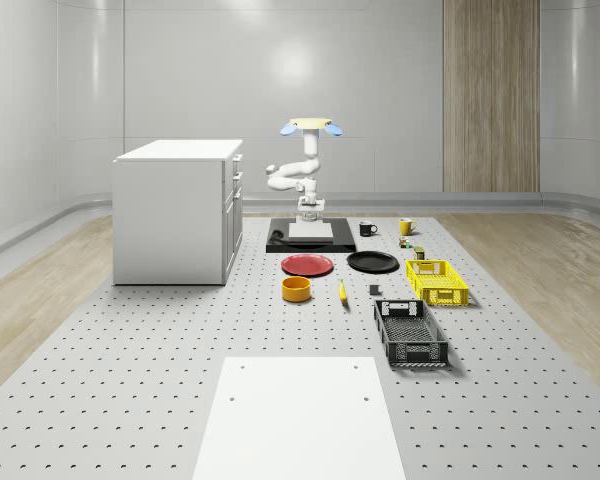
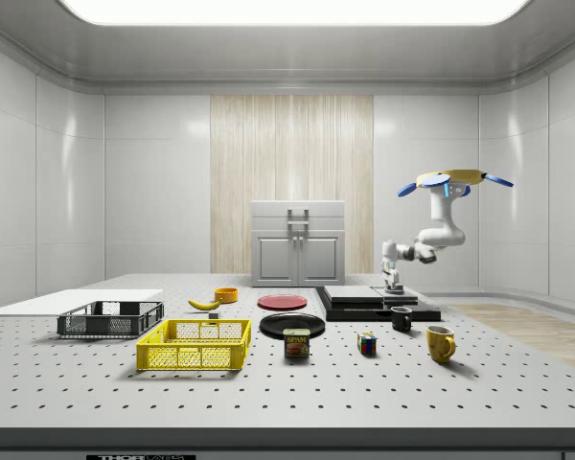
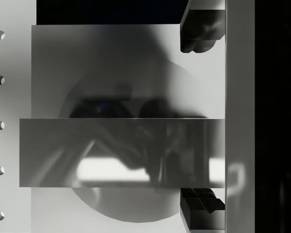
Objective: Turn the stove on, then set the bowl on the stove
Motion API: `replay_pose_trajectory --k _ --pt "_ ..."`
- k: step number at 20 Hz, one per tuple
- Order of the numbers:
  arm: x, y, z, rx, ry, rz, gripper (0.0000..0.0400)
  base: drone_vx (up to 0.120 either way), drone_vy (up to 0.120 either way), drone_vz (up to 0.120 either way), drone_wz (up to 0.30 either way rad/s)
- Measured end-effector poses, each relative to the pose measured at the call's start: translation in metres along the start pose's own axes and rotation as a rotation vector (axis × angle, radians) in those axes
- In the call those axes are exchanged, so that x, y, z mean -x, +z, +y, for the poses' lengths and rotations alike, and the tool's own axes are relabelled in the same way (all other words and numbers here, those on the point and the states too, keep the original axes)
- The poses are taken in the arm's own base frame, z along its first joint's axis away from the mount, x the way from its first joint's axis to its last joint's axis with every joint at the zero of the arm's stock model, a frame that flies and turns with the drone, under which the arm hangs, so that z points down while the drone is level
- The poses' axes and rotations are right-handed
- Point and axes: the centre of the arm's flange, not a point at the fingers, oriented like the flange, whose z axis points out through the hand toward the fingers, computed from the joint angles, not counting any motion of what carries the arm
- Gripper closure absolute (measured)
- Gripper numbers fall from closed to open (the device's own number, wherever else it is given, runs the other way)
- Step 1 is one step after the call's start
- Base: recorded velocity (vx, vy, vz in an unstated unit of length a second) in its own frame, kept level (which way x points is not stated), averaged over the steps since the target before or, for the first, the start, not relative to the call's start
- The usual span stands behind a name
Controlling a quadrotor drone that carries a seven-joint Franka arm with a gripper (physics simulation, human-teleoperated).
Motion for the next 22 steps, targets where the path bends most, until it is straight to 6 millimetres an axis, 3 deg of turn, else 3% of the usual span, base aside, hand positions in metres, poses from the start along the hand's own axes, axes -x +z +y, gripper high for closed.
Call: replay_pose_trajectory --k 13,22 --pt "0.013 0.0 -0.013 0.0 0.009 0.0 0.0 0.0 0.0 0.0 0.0" --pt "0.035 0.001 -0.035 0.0 0.002 0.0 0.0 0.0 0.0 0.0 0.0"
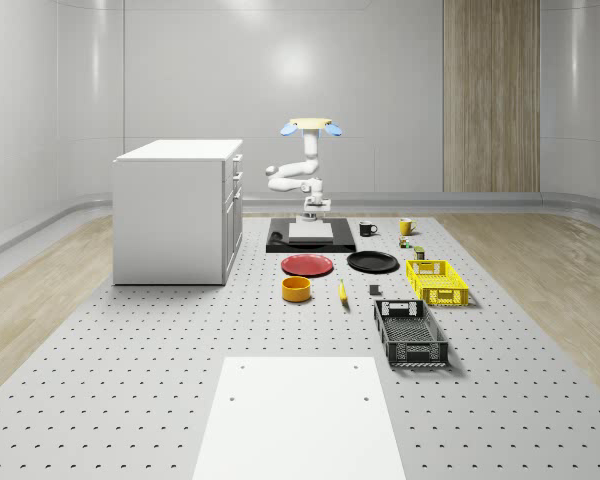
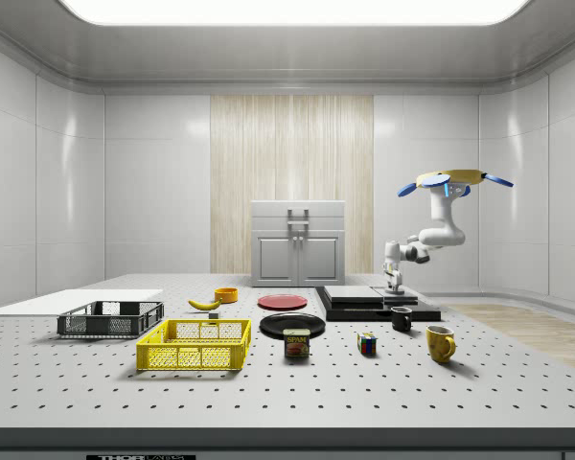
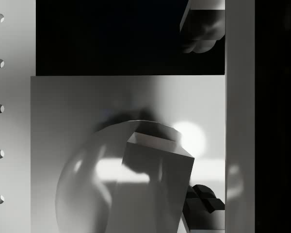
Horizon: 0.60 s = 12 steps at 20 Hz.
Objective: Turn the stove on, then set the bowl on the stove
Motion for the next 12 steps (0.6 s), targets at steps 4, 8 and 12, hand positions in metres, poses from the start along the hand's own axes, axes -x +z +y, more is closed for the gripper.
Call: replay_pose_trajectory --k 4,8,12 --pt "0.0056 0.0 -0.0056 0.0 -0.001 0.0 0.0 0.0 0.0 0.0 0.0" --pt "0.0081 0.0 -0.0081 0.0 -0.001 0.0 0.0 0.0 0.0 0.0 0.0" --pt "0.0091 0.0 -0.0092 0.0 -0.002 0.0 0.0 0.0 0.0 0.0 0.0"
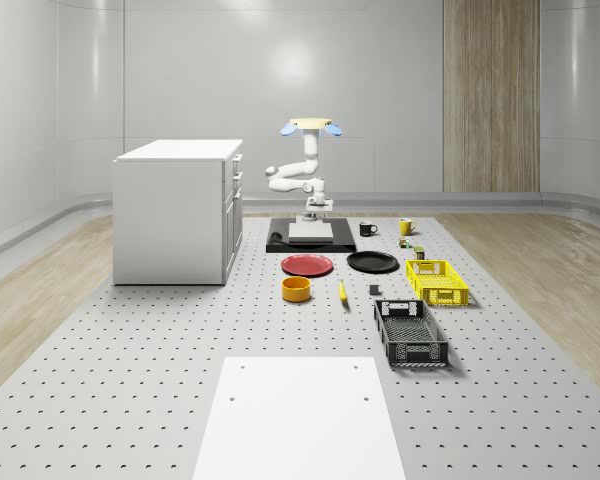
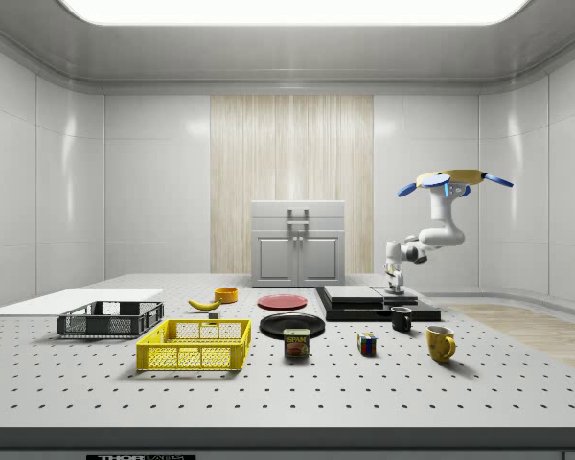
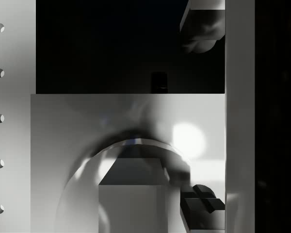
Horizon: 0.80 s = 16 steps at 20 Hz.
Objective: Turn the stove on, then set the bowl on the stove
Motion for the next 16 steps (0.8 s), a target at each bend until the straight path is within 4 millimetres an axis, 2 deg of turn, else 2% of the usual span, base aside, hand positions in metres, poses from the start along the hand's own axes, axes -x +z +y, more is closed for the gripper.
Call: replay_pose_trajectory --k 6,16 --pt "-0.006 0.0 0.006 0.0 0.0 0.0 0.0 0.0 0.0 0.0 0.0" --pt "-0.038 0.0 0.038 0.0 0.0 0.0 0.0 0.0 0.0 0.0 0.0"
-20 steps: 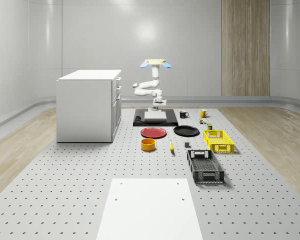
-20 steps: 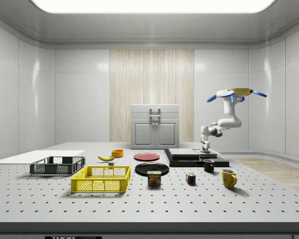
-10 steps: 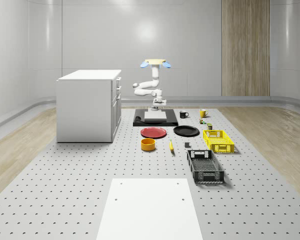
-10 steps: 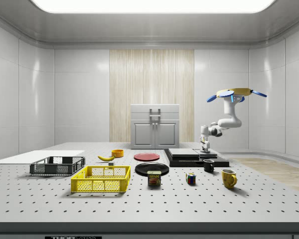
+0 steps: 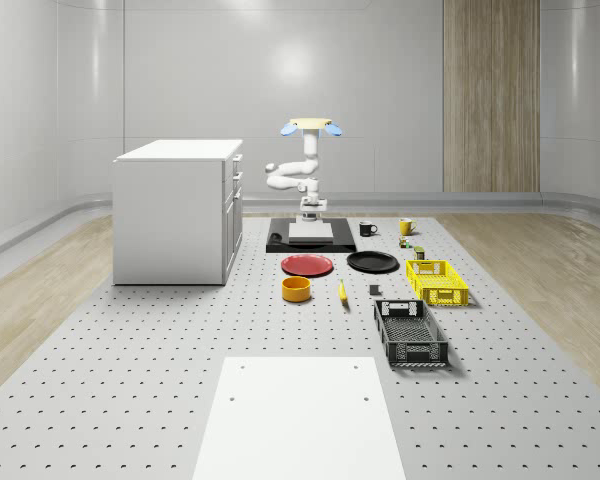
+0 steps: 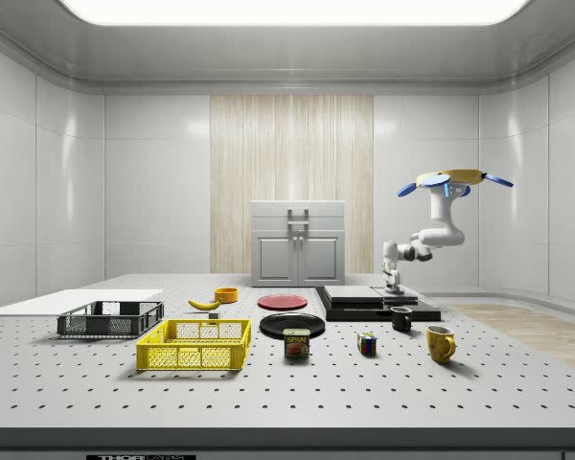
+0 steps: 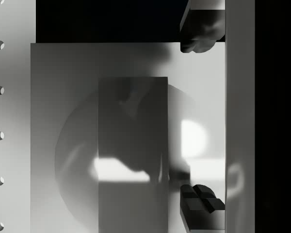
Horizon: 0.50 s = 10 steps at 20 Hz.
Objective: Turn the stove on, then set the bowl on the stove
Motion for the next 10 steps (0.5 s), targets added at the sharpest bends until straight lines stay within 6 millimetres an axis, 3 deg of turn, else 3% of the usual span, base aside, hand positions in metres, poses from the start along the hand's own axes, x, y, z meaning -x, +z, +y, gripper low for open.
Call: replay_pose_trajectory --k 2,10 --pt "-0.007 0.0 0.007 0.0 0.0 0.0 0.0 0.0 0.0 0.0 0.0" --pt "-0.021 0.0 0.021 0.0 0.0 0.0 0.0 0.12 0.0 0.0 0.0"
